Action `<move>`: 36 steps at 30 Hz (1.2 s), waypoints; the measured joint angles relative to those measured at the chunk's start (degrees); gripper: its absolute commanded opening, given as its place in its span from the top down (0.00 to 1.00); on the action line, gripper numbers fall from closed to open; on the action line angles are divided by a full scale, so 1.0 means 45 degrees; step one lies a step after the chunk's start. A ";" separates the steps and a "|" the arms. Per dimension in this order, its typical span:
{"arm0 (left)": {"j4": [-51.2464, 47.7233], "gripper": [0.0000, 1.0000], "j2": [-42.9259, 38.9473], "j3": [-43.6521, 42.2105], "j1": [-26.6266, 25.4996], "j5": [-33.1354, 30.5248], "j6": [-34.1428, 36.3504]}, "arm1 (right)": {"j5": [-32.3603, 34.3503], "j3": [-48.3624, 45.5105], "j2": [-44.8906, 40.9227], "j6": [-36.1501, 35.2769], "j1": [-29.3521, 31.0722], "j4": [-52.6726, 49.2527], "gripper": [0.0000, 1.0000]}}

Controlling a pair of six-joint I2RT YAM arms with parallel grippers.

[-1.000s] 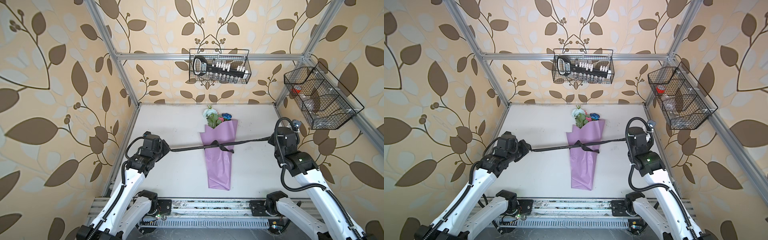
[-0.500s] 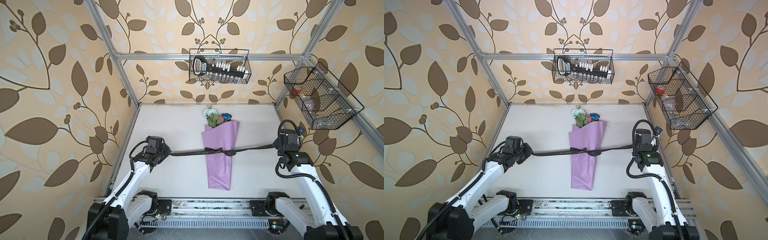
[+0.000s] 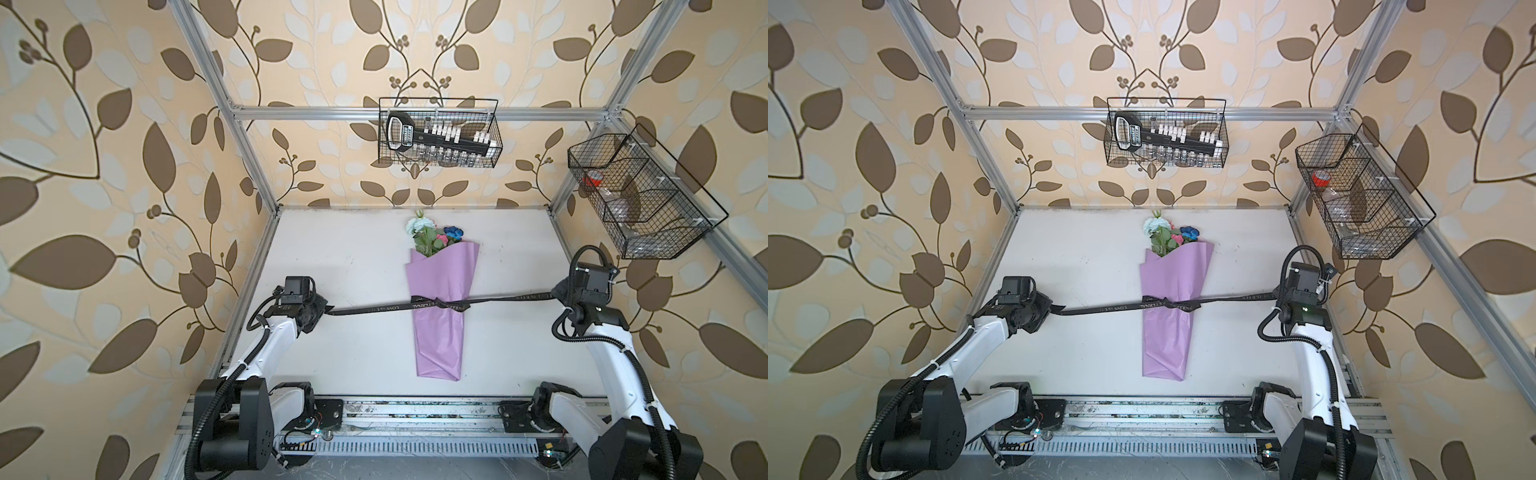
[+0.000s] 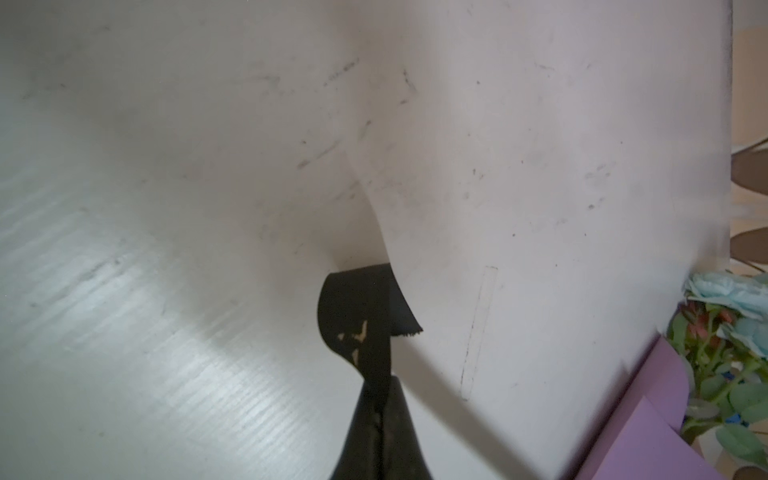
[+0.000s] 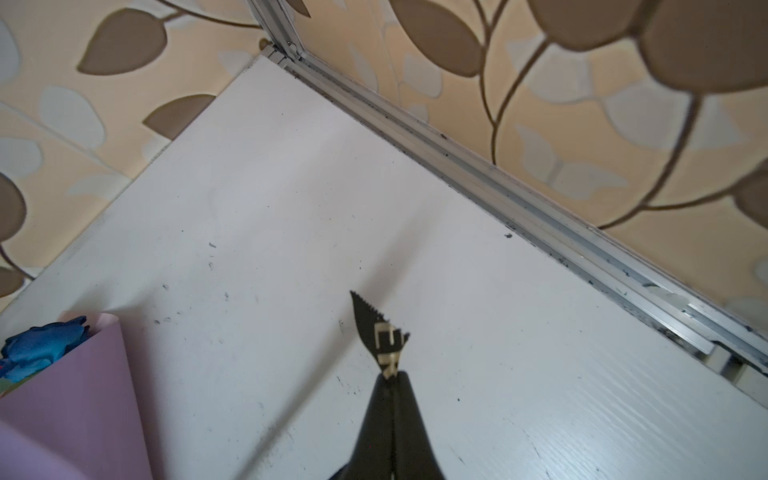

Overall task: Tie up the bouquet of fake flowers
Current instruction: 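Pull both black ribbon ends outward toward the table edges to cinch the knot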

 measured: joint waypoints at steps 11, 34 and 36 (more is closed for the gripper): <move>0.0408 1.00 0.1399 0.0015 0.2108 -0.0544 -0.1161 | -0.0053 0.0495 0.0801 0.0408 -0.0019 0.0495 1.00; 0.0971 1.00 0.3084 0.0466 0.6237 0.0389 -0.1880 | -0.2424 0.0500 0.2584 0.1127 -0.4580 0.1413 1.00; 0.0952 1.00 0.3230 0.0593 0.6494 0.0466 -0.1880 | -0.2535 0.0500 0.2773 0.1214 -0.4823 0.1452 1.00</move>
